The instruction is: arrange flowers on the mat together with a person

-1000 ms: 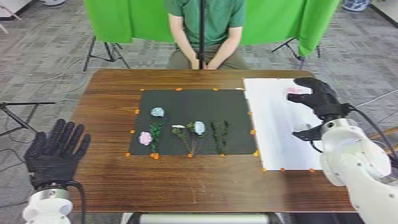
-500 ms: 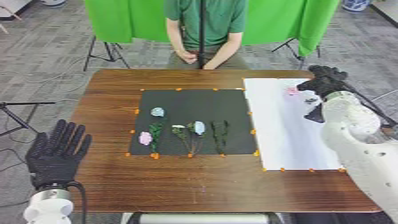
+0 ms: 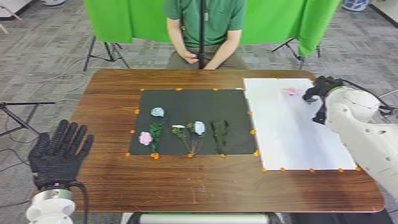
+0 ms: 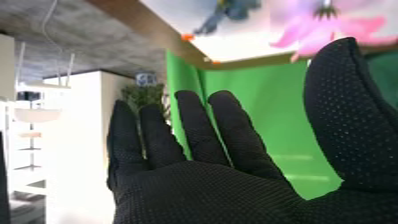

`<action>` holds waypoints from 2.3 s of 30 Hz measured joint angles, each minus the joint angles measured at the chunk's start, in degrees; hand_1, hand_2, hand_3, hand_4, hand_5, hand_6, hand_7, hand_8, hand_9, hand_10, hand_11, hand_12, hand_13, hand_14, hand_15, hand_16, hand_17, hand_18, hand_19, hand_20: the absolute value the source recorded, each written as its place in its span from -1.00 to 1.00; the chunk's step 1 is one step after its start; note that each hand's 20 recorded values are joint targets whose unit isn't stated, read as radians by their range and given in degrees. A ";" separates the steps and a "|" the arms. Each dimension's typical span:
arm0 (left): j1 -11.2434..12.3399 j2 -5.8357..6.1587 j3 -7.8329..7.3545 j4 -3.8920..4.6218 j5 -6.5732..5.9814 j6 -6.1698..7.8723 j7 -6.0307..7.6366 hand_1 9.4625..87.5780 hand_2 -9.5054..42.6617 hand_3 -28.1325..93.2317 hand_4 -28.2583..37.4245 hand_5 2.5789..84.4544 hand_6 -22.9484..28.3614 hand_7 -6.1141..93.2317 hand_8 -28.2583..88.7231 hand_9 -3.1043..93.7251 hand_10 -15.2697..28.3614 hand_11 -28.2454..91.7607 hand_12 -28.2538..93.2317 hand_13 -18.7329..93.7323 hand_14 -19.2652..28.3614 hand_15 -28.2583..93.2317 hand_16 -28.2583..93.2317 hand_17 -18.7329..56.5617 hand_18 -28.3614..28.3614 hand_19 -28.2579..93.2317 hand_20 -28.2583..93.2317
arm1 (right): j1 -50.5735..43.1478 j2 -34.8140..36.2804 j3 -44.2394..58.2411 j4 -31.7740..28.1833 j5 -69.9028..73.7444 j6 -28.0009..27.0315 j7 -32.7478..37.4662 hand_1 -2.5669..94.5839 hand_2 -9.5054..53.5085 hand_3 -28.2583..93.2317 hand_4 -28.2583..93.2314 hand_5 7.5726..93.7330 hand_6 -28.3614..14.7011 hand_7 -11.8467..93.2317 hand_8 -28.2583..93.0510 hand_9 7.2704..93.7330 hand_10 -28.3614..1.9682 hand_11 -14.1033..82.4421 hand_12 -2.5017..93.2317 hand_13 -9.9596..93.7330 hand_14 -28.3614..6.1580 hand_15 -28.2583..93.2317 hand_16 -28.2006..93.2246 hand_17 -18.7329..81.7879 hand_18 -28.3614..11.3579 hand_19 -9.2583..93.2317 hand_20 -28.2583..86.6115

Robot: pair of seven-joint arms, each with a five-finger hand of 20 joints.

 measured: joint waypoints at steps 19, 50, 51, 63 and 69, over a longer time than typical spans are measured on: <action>-0.78 0.01 0.86 0.03 -0.05 0.75 -0.22 -0.50 -0.09 0.73 -1.00 0.17 0.23 -0.54 -0.70 0.01 0.32 -0.15 -0.40 -0.06 0.46 0.00 -0.66 -0.68 0.57 0.13 -0.34 | -2.12 -0.34 -2.33 0.68 -5.38 3.75 -0.62 0.22 -1.00 0.48 -1.00 0.26 0.55 -0.05 -0.73 0.48 0.51 -0.45 -0.50 0.10 0.11 -0.25 -0.25 -0.51 -0.45 -0.12 -0.43; -2.12 0.69 1.47 0.32 -0.19 2.04 -1.59 -0.51 -0.09 0.74 -1.00 0.19 0.23 -0.53 -0.71 0.02 0.33 -0.14 -0.41 -0.05 0.46 0.02 -0.67 -0.68 0.57 0.14 -0.34 | -2.83 -1.52 -20.93 -21.91 -26.45 27.39 -25.06 0.24 -0.93 0.54 -1.00 0.47 0.60 -0.05 -0.68 0.63 0.56 -0.60 -0.39 0.21 0.21 -0.21 -0.23 -0.40 -0.38 -0.18 -0.36; -2.11 0.72 1.47 0.31 -0.19 2.04 -1.58 -0.51 -0.08 0.74 -1.00 0.19 0.23 -0.53 -0.71 0.02 0.33 -0.14 -0.41 -0.05 0.46 0.02 -0.67 -0.68 0.57 0.14 -0.34 | -2.78 -2.37 -21.25 -21.60 -26.45 27.35 -25.18 0.24 -0.94 0.54 -1.00 0.47 0.59 -0.05 -0.68 0.63 0.56 -0.60 -0.39 0.21 0.22 -0.21 -0.23 -0.40 -0.38 -0.18 -0.36; -0.85 0.67 1.28 0.09 -0.23 2.04 -1.33 -0.51 -0.09 0.74 -1.00 0.19 0.23 -0.53 -0.71 0.02 0.33 -0.14 -0.41 -0.05 0.46 0.02 -0.67 -0.68 0.57 0.14 -0.35 | -3.84 -3.71 -23.74 -18.19 -26.89 23.48 -24.78 0.23 -0.94 0.56 -1.00 0.46 0.61 -0.07 -0.70 0.61 0.54 -0.59 -0.40 0.21 0.21 -0.21 -0.23 -0.40 -0.38 -0.19 -0.35; -0.97 0.70 1.22 0.14 -0.23 2.04 -1.34 -0.51 -0.08 0.74 -1.00 0.19 0.23 -0.53 -0.70 0.02 0.33 -0.14 -0.41 -0.05 0.46 0.01 -0.67 -0.68 0.57 0.14 -0.35 | -4.46 -3.86 -24.01 -17.51 -27.41 23.40 -24.18 0.21 -0.95 0.57 -1.00 0.40 0.58 -0.07 -0.71 0.54 0.50 -0.54 -0.45 0.20 0.21 -0.21 -0.23 -0.40 -0.39 -0.17 -0.36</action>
